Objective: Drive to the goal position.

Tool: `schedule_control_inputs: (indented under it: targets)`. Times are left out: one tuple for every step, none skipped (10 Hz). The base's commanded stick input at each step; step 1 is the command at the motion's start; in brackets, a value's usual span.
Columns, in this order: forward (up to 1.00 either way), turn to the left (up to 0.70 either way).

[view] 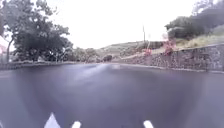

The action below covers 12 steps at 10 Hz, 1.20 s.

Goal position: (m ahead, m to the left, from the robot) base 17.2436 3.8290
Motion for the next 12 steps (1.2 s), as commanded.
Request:
schedule_control_inputs:
  targets:
    - [0.70,0.10]
    - [0.70,0.02]
    - [0.70,0.00]
    - [0.70,0.00]
    - [0.70,0.00]
    - [0.70,0.00]
    - [0.70,0.00]
    - [0.70,0.00]
    - [0.70,0.00]
    - [0.70,0.00]
    - [0.70,0.00]
    - [0.70,0.00]
